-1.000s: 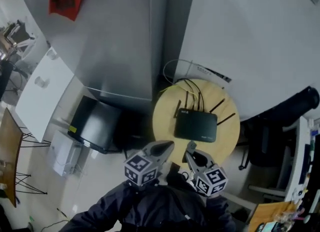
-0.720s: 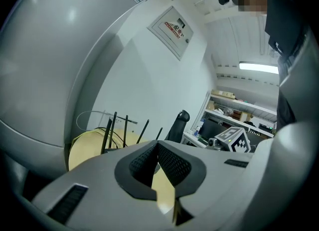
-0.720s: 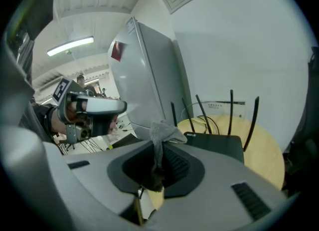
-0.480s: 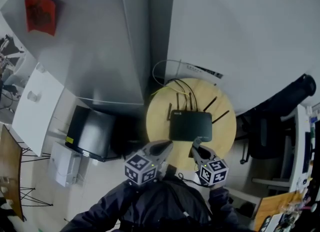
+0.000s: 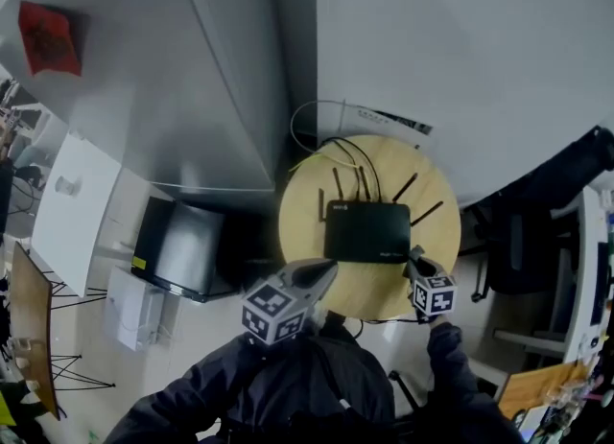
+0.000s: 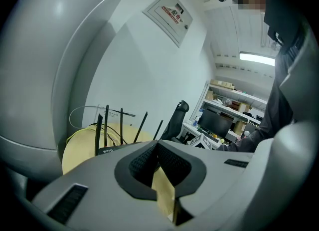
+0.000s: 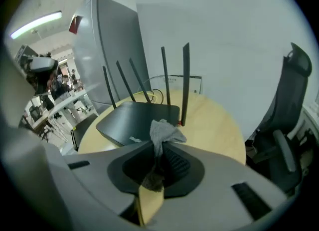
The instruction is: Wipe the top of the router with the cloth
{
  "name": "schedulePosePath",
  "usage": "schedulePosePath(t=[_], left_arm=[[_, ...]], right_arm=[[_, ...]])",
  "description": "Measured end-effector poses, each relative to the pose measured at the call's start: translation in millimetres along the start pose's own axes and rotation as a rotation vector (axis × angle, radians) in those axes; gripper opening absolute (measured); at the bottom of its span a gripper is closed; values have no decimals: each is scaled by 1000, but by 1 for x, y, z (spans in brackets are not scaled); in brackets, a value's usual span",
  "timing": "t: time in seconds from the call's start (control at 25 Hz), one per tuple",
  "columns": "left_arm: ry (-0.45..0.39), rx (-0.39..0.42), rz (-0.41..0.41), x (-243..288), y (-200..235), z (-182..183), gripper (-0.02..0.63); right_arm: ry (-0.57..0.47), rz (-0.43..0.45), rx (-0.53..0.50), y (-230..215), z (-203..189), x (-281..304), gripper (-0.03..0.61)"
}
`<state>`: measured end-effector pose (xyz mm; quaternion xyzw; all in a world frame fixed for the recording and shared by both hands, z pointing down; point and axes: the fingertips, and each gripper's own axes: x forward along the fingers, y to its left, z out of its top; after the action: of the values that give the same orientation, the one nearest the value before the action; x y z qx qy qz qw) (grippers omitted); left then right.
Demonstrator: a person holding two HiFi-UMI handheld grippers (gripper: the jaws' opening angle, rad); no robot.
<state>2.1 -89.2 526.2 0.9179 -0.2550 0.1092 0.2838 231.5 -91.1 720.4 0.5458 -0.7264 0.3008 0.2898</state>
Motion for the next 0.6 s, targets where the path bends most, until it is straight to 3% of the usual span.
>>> schedulePosePath(t=[0.2,0.44,0.6], left_arm=[[29,9,19,9,-3,-3,0],[22,-6,55,13,-4,-1,0],[8,-12,91,12,1,-1,0]], right_arm=[[98,56,-176,-42,6,28,71],[313,158,-630,-57,-6,64,71],[386,204,-830,-53,-8,84,71]])
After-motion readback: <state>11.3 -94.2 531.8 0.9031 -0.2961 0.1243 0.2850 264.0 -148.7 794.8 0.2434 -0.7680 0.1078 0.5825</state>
